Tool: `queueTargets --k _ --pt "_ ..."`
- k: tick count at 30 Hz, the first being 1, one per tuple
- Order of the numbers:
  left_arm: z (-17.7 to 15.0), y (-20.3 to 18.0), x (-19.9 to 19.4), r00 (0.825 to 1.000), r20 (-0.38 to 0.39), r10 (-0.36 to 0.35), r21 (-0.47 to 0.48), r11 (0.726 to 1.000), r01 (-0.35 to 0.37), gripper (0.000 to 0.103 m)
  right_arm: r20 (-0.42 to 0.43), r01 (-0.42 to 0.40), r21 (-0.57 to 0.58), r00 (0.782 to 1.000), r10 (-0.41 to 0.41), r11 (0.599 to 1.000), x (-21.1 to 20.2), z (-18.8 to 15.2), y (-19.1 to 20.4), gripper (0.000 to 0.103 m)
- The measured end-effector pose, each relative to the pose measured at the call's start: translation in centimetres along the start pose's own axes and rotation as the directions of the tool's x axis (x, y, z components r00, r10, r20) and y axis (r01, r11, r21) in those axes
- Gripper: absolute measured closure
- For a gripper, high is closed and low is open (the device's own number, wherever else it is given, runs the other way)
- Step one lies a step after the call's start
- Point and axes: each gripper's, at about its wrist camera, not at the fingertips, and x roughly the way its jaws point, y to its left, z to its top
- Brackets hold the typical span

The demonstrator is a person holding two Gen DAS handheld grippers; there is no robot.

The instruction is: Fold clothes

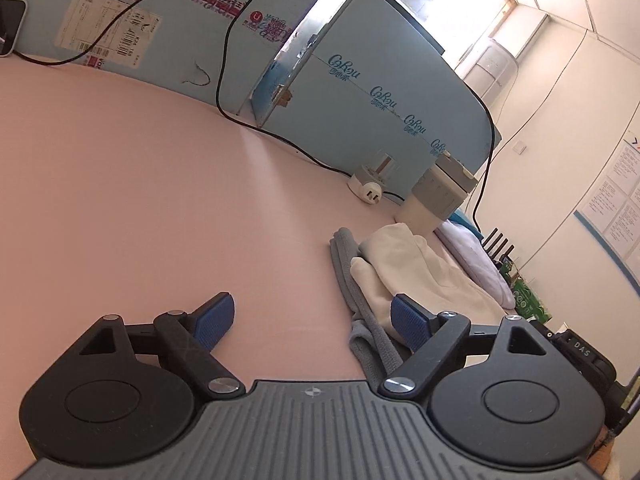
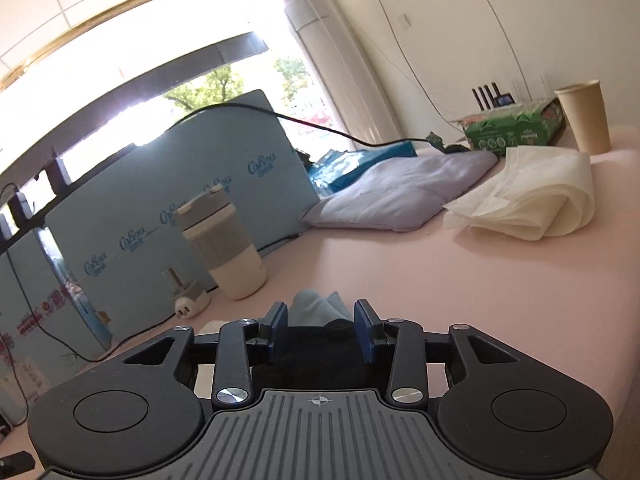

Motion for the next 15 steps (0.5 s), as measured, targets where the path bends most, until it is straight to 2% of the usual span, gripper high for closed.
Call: queueTargets --k 2,5,9,15 --pt "-0.1 0.0 -0.1 1.0 0.0 0.004 0.009 1.0 -0.004 0.017 -0.008 -0.044 -0.042 0.999 0.044 0.998 -1.2 -0.5 1.7 0.054" --pt "-0.3 0.2 -0.6 1.0 0.006 0.007 0.009 1.0 -0.007 0.017 -0.059 -0.126 -0.117 0.991 0.119 0.985 -2.3 -1.2 4.7 0.033" --pt "-0.5 0.9 -1.3 1.0 0.013 -0.001 -0.001 1.0 0.001 0.016 -0.132 -0.255 -0.23 0.964 0.23 0.939 -3.6 -2.1 9.4 0.027" --pt "-0.5 2.1 -3.0 0.999 0.033 0.018 -0.001 1.0 -0.018 0.016 -0.202 -0.383 -0.298 0.92 0.335 0.874 -4.2 -4.0 14.7 0.019"
